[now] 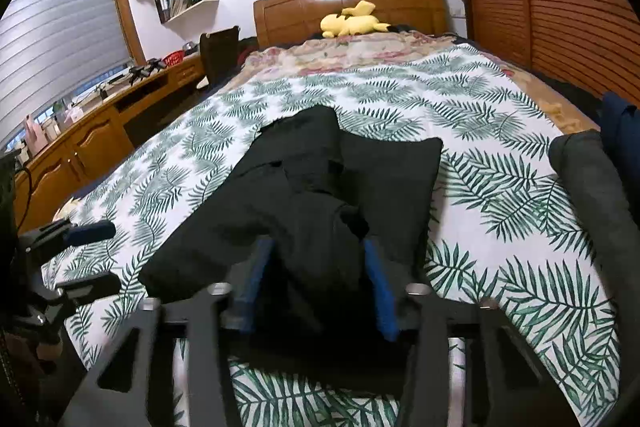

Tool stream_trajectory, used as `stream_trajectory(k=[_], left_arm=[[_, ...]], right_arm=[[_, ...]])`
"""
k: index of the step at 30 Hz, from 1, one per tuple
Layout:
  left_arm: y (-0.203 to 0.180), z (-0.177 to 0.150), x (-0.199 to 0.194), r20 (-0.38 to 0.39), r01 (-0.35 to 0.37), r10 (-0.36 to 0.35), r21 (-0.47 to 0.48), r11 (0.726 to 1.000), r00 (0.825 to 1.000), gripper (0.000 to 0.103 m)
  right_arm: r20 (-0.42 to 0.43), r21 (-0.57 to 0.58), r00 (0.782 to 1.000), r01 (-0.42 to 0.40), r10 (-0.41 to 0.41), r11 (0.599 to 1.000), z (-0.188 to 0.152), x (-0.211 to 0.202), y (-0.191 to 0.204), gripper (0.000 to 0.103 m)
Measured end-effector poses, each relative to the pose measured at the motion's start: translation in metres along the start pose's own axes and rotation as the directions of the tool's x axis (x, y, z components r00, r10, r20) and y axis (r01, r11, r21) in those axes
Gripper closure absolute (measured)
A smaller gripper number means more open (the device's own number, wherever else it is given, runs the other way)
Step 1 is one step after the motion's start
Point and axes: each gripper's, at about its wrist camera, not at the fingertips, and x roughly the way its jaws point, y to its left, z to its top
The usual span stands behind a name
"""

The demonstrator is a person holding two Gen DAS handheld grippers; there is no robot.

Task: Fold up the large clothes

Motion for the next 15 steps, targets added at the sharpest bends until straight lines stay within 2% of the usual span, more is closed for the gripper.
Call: stream_trajectory(k=[2, 8, 12, 15], left_arm=[[0.001, -0.001, -0.001, -0.001, 0.0, 0.0, -0.004, 1.0, 1.0, 0.023], [0.004, -0.002, 0.001, -0.002, -0.002, 0.002, -0.011, 1.0, 1.0, 0.023], [0.003, -0.002, 0.001, -0.005, -0.001, 0.001, -0.009, 1.0, 1.0, 0.023], [0.002, -0.003, 0.001, -0.006, -0.002, 0.002, -0.001, 1.0, 1.0, 0.023]], right_arm=[[-0.005, -0.005, 1.0, -0.026, 0.026, 1.0, 0.001, 0.0, 0.0, 0.091], [0.057, -0.054, 0.998, -0.018, 0.021, 0.998, 0.004, -0.012, 0.005, 0.099], [0.131, -0.049, 0.99, 0.055, -0.048, 0.997, 0.008, -0.026, 0.0, 0.099], [0.114, -0.006, 0.987, 0.118, -0.117, 0.993, 0.008, -0.027, -0.016, 0.1]])
